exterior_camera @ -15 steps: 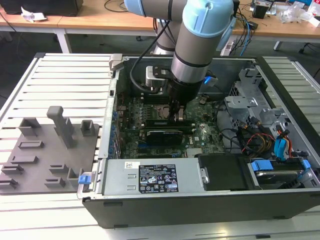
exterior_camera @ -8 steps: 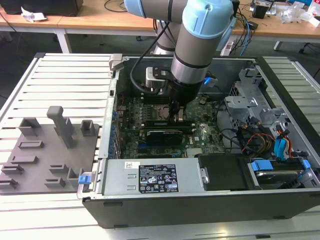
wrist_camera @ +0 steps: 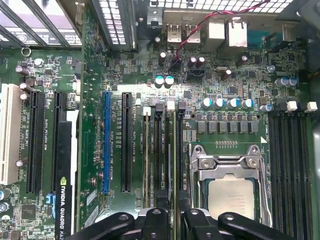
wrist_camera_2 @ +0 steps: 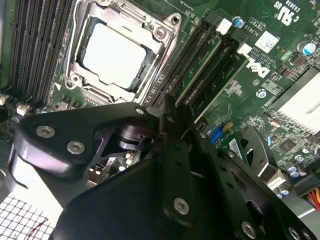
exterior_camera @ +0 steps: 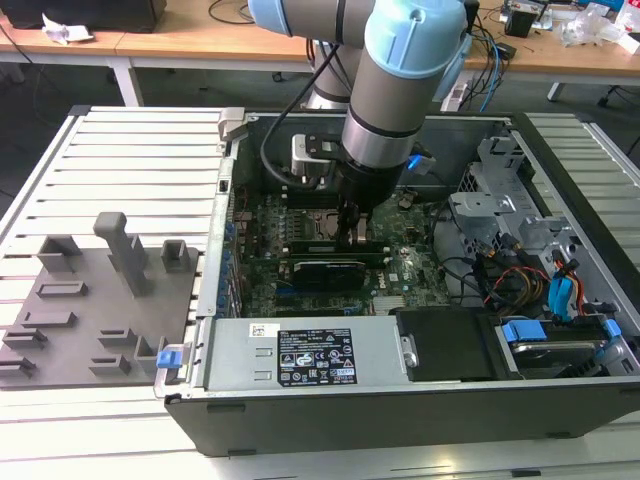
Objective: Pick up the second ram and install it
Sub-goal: 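Insert the second ram into the second slot, then press down the second ram until it locks into place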
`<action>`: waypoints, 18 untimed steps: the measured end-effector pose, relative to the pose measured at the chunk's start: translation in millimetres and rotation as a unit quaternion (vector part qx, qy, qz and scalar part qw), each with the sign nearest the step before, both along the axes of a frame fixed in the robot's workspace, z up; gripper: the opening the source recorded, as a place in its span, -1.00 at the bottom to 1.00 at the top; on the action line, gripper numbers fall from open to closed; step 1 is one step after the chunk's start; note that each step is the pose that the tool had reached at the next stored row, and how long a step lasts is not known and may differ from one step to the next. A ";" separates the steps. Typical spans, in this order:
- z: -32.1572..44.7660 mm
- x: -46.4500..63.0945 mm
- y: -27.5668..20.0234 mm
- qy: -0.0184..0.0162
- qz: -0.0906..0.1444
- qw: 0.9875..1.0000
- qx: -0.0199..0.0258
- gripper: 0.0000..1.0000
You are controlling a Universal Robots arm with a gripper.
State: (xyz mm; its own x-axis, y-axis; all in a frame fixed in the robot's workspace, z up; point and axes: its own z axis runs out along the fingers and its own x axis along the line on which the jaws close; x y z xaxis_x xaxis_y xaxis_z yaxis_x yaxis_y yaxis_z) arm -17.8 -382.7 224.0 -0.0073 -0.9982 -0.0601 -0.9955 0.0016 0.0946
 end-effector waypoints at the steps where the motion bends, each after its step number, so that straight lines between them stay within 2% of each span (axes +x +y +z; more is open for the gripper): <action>1: 11.0 0.0 0.1 0.000 0.000 1.000 0.000 -0.58; 3: 31.2 0.0 3.7 0.000 0.000 1.000 -0.002 -0.58; 4: 37.1 0.0 4.6 0.000 0.000 1.000 -0.003 -0.79; 5: 40.0 0.1 4.7 0.000 0.000 1.000 -0.003 -0.79; 16: 40.7 0.6 4.7 0.000 0.000 1.000 -0.003 -0.79; 18: 40.4 14.3 4.6 0.001 0.000 1.000 -0.003 -0.79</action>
State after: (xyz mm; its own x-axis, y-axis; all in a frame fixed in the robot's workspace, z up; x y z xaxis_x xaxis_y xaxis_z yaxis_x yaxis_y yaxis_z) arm -3.4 -378.1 264.4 -0.0075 -0.9985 -0.0535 -0.9953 0.0023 0.0964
